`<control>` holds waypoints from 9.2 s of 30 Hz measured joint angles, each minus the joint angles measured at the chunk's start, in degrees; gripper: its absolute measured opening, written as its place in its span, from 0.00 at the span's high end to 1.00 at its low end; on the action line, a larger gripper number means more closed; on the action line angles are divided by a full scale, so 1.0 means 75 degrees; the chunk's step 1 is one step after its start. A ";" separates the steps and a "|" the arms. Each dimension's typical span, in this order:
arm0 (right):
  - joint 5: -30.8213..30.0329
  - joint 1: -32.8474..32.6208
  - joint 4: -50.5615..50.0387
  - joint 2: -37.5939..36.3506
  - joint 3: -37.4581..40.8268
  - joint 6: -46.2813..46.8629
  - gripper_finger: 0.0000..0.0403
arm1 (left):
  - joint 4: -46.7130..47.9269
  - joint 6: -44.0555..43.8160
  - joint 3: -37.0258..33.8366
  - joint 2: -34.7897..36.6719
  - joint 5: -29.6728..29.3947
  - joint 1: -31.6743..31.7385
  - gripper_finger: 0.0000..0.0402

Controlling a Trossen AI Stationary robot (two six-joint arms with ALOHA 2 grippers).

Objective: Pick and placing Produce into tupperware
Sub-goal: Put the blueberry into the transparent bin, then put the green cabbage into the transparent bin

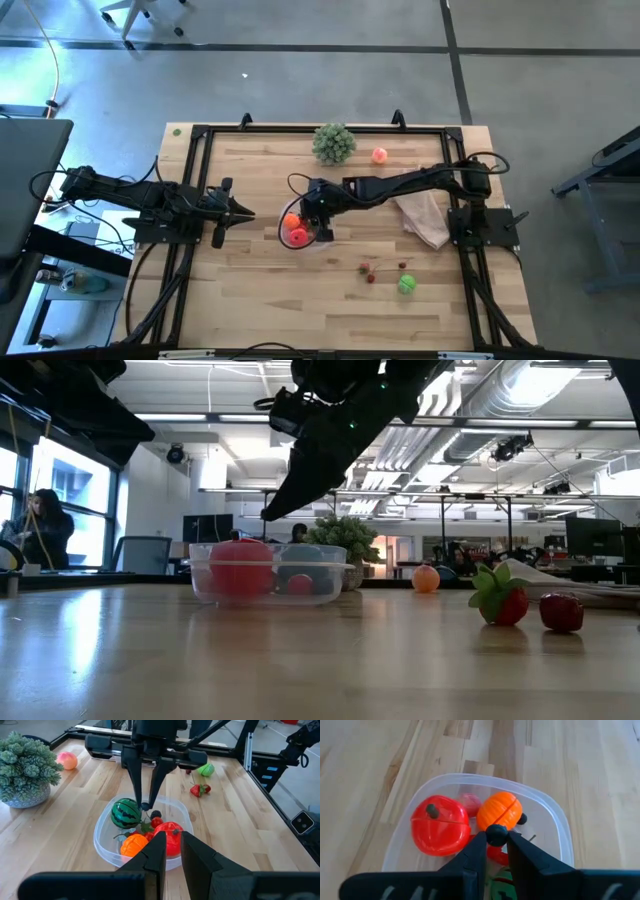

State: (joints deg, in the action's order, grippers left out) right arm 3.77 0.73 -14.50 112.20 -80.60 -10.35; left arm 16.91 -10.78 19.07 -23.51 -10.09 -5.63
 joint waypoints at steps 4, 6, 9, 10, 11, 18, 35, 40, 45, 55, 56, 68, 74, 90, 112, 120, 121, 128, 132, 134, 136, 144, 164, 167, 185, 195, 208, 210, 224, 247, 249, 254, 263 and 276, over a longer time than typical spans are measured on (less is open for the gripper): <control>0.0023 0.0000 -0.0014 0.0000 0.0000 0.0001 0.86 | -0.0002 0.0000 0.0000 0.0002 0.0000 0.0000 0.88; 0.0027 0.0000 -0.0087 0.0000 0.0000 0.0041 0.86 | -0.0002 0.0003 0.0000 0.0002 0.0000 -0.0002 0.88; 0.0110 0.0000 -0.0171 0.0000 0.0000 0.0178 0.86 | 0.0000 0.0003 0.0000 0.0000 -0.0002 0.0000 0.88; 0.0140 0.0003 -0.0187 0.0000 0.0000 0.0179 0.86 | -0.0003 0.0000 0.0000 0.0000 -0.0002 0.0000 0.88; 0.0146 0.0003 -0.0207 0.0000 0.0000 0.0181 0.85 | 0.0000 0.0003 0.0000 0.0002 0.0000 0.0000 0.88; 0.0160 0.0003 -0.0210 0.0000 0.0000 0.0259 0.81 | -0.0001 0.0003 -0.0001 0.0003 -0.0003 -0.0001 0.88; 0.0158 0.0003 -0.0210 -0.0008 0.0003 0.0190 0.75 | -0.0001 0.0002 -0.0002 0.0003 -0.0003 -0.0001 0.88; 0.0157 0.0001 -0.0298 -0.0404 0.0012 0.0192 0.75 | 0.0000 0.0000 -0.0002 0.0000 0.0000 0.0000 0.88; 0.0147 -0.0003 -0.0871 -0.1101 0.0012 0.0527 0.75 | -0.0001 0.0001 -0.0001 0.0003 -0.0001 -0.0001 0.88; -0.0874 -0.0548 -0.2515 -0.2168 0.0009 0.1325 0.75 | 0.0000 0.0001 -0.0001 0.0003 -0.0001 0.0000 0.88; -0.1046 -0.0651 -0.2689 -0.2207 0.0009 0.1415 0.75 | 0.0000 0.0003 -0.0001 0.0002 -0.0003 -0.0002 0.88; -0.2433 -0.1951 -0.3536 -0.2423 0.0579 0.3019 0.75 | 0.0003 0.0002 0.0000 0.0003 0.0000 -0.0001 0.88; -0.2504 -0.2355 -0.3151 -0.2926 0.1688 0.4055 0.75 | 0.0003 0.0000 -0.0003 0.0003 -0.0003 -0.0002 0.88; -0.2944 -0.3799 -0.0713 -0.5217 0.5144 0.6537 0.75 | 0.0003 0.0001 -0.0002 0.0003 -0.0001 -0.0003 0.88; -0.2311 -0.5884 -0.3284 -0.5319 0.4298 1.1412 0.75 | 0.0000 0.0000 -0.0001 0.0003 -0.0001 0.0000 0.88; -0.2002 -0.6238 -0.3637 -0.5319 0.4252 1.2684 0.75 | 0.0000 0.0000 -0.0001 0.0003 -0.0003 -0.0002 0.88; -0.1941 -0.6270 -0.3638 -0.5319 0.4252 1.2728 0.75 | 0.0000 0.0000 0.0000 0.0003 -0.0001 -0.0001 0.88; -0.1821 -0.6485 -0.3639 -0.5319 0.4252 1.2905 0.75 | 0.0000 0.0001 -0.0002 0.0003 -0.0001 -0.0001 0.88; -0.1813 -0.6616 -0.3641 -0.5318 0.4252 1.3069 0.75 | 0.0000 0.0001 0.0000 0.0003 -0.0001 -0.0001 0.88; -0.1828 -0.6679 -0.3673 -0.5316 0.4252 1.3197 0.75 | 0.0000 0.0001 0.0000 0.0003 -0.0002 -0.0002 0.88; -0.1874 -0.6757 -0.3696 -0.5304 0.4252 1.3308 0.75 | 0.0000 0.0002 -0.0002 0.0003 0.0000 0.0000 0.88; -0.1958 -0.6872 -0.3727 -0.4946 0.4252 1.3390 0.75 | 0.0000 0.0000 -0.0003 0.0003 -0.0002 -0.0003 0.88; -0.2355 -0.6738 -0.3765 -0.4460 0.4252 1.4254 0.43 | 0.0000 0.0000 -0.0003 0.0003 -0.0003 -0.0003 0.88; -0.2164 -0.6738 -0.3462 -0.3979 0.4255 1.4249 0.42 | -0.0001 0.0001 0.0000 0.0003 -0.0003 -0.0003 0.88; -0.1501 -0.6112 -0.3062 -0.2859 0.4255 1.3794 0.42 | -0.0003 0.0003 -0.0003 0.0003 0.0000 0.0000 0.88; -0.1569 -0.5878 -0.2744 -0.2573 0.4255 1.3341 0.42 | 0.0000 0.0000 0.0000 0.0003 0.0000 0.0000 0.88; -0.1746 -0.5317 -0.2544 -0.2573 0.4255 1.2971 0.42 | -0.0002 0.0001 -0.0003 0.0000 -0.0002 -0.0001 0.88; -0.1901 -0.5220 -0.2544 -0.2576 0.4255 1.2981 0.42 | -0.0001 0.0001 -0.0001 0.0000 -0.0003 0.0000 0.88; -0.2507 -0.4464 -0.2384 -0.2582 0.4255 1.2974 0.42 | -0.0001 0.0001 -0.0001 0.0001 -0.0003 -0.0003 0.88; -0.3191 -0.4179 -0.2404 -0.2582 0.4255 1.2971 0.41 | 0.0000 0.0000 0.0000 0.0000 -0.0003 0.0000 0.88; -0.3263 -0.4182 -0.2401 -0.2584 0.4255 1.2969 0.39 | -0.0002 0.0003 -0.0001 0.0002 0.0000 -0.0002 0.88; -0.3473 -0.4180 -0.2403 -0.2585 0.4255 1.2971 0.30 | -0.0001 0.0003 -0.0002 0.0000 -0.0003 0.0000 0.88; -0.3314 -0.3848 -0.2415 -0.2569 0.4255 1.2525 0.26 | -0.0003 0.0002 0.0000 0.0003 -0.0003 0.0000 0.88; -0.2536 -0.3388 -0.2287 -0.2297 0.4258 1.1868 0.26 | 0.0000 0.0003 -0.0001 0.0001 -0.0001 0.0000 0.88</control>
State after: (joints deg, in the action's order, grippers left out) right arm -15.25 -24.68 -31.65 94.98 -48.66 78.66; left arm 16.91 -10.76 19.06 -23.50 -10.10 -5.63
